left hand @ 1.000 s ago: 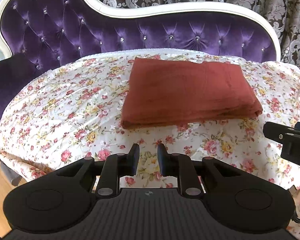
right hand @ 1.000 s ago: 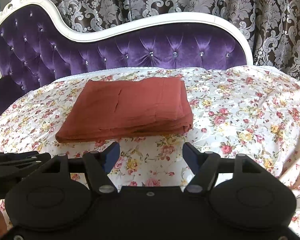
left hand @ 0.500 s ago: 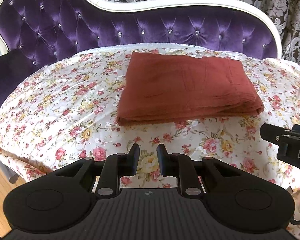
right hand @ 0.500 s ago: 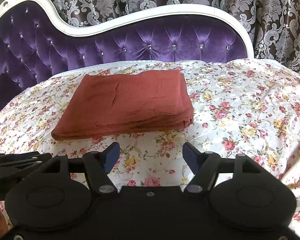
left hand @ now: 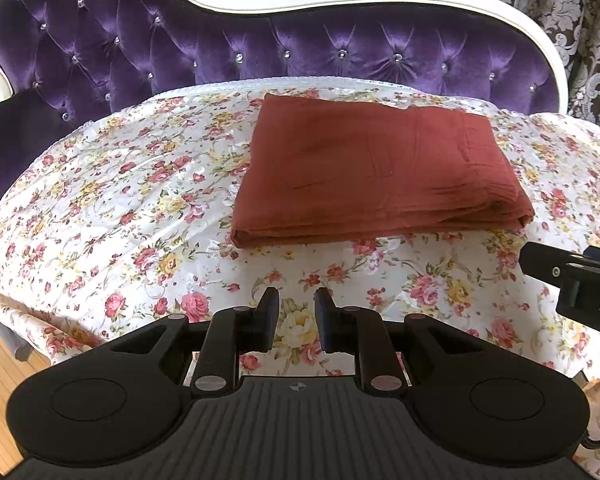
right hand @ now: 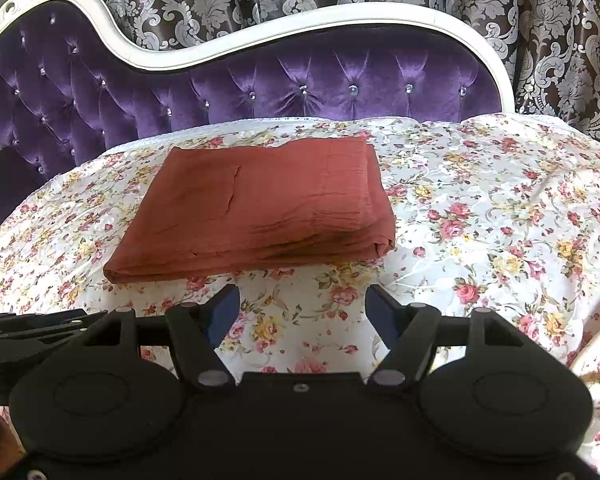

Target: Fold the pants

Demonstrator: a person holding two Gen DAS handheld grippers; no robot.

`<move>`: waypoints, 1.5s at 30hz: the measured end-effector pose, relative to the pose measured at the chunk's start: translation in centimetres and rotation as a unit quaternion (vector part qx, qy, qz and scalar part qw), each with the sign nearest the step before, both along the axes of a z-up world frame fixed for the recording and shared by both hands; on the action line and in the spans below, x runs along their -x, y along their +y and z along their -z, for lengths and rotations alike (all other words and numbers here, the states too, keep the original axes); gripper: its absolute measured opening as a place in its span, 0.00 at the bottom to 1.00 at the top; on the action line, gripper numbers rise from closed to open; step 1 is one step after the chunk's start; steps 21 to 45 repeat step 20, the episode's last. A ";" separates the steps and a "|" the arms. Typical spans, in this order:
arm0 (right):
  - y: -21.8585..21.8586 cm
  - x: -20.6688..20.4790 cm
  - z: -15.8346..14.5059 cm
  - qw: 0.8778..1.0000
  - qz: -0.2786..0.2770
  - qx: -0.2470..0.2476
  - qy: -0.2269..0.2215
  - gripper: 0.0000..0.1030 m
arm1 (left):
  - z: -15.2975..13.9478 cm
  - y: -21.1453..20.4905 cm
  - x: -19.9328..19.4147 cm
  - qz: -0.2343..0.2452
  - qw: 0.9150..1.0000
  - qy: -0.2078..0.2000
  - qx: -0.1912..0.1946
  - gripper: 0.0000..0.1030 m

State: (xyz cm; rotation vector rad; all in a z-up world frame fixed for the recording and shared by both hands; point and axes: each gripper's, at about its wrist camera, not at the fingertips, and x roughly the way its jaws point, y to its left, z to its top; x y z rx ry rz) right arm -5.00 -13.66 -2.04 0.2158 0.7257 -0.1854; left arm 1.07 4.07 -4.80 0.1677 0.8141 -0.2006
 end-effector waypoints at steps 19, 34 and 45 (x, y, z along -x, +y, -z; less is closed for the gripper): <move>-0.5 -0.5 0.5 1.000 0.004 -0.005 0.007 0.70 | 0.2 -0.1 -0.3 0.005 1.000 0.000 -0.004 0.19; -0.5 -0.5 0.5 1.000 0.004 -0.005 0.008 0.70 | 0.2 -0.2 -0.3 0.006 1.000 0.001 -0.005 0.19; -0.5 -0.5 0.5 1.000 0.004 -0.005 0.008 0.70 | 0.2 -0.2 -0.3 0.006 1.000 0.001 -0.005 0.19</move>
